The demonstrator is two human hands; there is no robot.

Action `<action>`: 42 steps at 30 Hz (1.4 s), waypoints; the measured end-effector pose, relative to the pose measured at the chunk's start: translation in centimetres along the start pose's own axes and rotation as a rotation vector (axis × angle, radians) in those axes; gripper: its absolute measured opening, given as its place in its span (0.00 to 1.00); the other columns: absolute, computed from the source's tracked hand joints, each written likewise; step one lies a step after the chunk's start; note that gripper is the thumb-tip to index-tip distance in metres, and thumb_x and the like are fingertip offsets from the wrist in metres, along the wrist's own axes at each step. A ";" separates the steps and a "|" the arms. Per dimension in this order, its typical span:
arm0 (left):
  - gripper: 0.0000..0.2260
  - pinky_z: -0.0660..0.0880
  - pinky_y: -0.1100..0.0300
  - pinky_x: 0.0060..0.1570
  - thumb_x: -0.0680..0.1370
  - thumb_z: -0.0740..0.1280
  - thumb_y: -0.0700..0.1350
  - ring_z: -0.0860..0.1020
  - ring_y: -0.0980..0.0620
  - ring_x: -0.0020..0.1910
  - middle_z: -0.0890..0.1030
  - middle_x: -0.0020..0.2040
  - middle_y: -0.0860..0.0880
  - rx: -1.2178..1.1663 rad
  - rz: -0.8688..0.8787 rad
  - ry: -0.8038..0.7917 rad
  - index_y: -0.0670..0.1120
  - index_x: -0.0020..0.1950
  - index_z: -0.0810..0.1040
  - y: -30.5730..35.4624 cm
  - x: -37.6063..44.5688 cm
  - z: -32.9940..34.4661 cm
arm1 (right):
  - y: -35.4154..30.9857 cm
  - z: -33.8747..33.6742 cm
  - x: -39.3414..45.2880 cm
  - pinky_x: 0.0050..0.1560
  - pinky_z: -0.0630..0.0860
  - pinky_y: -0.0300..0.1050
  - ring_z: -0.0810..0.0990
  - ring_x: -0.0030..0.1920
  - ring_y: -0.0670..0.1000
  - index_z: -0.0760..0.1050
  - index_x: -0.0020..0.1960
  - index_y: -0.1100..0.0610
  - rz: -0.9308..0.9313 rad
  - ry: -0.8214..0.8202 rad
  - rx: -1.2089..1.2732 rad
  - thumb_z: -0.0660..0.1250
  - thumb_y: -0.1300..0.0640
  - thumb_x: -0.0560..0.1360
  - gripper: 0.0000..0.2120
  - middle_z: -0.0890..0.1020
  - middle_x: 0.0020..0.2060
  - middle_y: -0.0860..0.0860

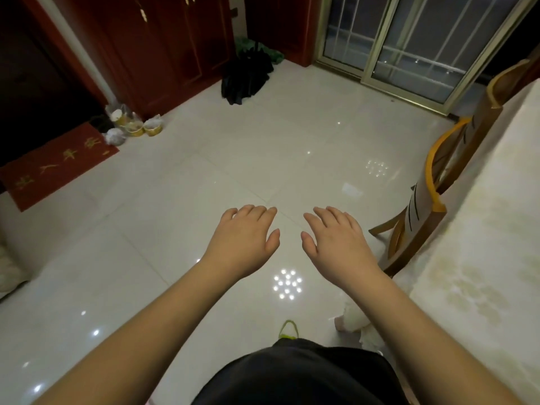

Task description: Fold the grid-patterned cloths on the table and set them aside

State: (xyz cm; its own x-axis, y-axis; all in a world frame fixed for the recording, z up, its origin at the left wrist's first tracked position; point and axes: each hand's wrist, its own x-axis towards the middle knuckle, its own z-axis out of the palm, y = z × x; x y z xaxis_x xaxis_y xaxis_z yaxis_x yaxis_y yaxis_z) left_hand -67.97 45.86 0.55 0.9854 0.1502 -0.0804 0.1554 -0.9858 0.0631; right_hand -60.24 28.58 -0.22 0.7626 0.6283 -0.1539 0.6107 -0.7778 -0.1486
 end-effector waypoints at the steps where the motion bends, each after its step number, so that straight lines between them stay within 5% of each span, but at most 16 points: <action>1: 0.32 0.64 0.50 0.67 0.76 0.42 0.59 0.72 0.49 0.68 0.76 0.68 0.50 0.006 0.016 0.015 0.48 0.74 0.68 0.0 1.7 -0.1 | 0.6 -0.3 1.3 0.76 0.49 0.50 0.56 0.77 0.52 0.58 0.78 0.51 -0.001 -0.003 0.003 0.48 0.45 0.83 0.25 0.62 0.77 0.49; 9: 0.27 0.71 0.48 0.62 0.77 0.49 0.58 0.77 0.49 0.63 0.80 0.62 0.51 0.004 0.108 0.059 0.47 0.69 0.74 -1.0 13.7 -1.5 | 3.9 -2.5 10.3 0.73 0.58 0.53 0.66 0.73 0.55 0.67 0.73 0.54 0.073 0.065 0.052 0.39 0.42 0.76 0.34 0.71 0.72 0.52; 15: 0.28 0.69 0.44 0.65 0.77 0.49 0.58 0.75 0.47 0.66 0.78 0.65 0.48 -0.005 0.173 0.061 0.47 0.69 0.73 -3.0 22.8 -1.2 | 6.1 -3.7 17.6 0.76 0.50 0.51 0.57 0.77 0.53 0.58 0.78 0.52 0.192 0.024 0.050 0.49 0.45 0.83 0.25 0.62 0.77 0.50; 27: 0.27 0.72 0.43 0.61 0.77 0.51 0.58 0.76 0.44 0.64 0.79 0.63 0.45 0.007 0.408 0.076 0.45 0.67 0.76 -8.3 40.8 -2.9 | 8.6 -7.1 32.9 0.75 0.51 0.50 0.58 0.76 0.52 0.57 0.78 0.51 0.431 0.084 0.053 0.49 0.45 0.83 0.25 0.62 0.77 0.50; 42: 0.26 0.75 0.44 0.58 0.76 0.53 0.58 0.79 0.45 0.60 0.81 0.60 0.46 0.043 0.677 0.040 0.45 0.65 0.78 5.6 62.9 -3.2 | 27.6 -9.9 41.6 0.74 0.55 0.52 0.61 0.75 0.53 0.61 0.77 0.52 0.680 0.138 0.113 0.51 0.46 0.82 0.25 0.66 0.75 0.51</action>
State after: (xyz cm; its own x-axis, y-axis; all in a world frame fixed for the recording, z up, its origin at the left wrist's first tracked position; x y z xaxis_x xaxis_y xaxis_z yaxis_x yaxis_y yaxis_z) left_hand -4.86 50.00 -1.00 0.8666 -0.4990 -0.0004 -0.4984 -0.8657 0.0466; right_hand -9.50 33.05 -1.04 0.9922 -0.0113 -0.1241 -0.0319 -0.9857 -0.1655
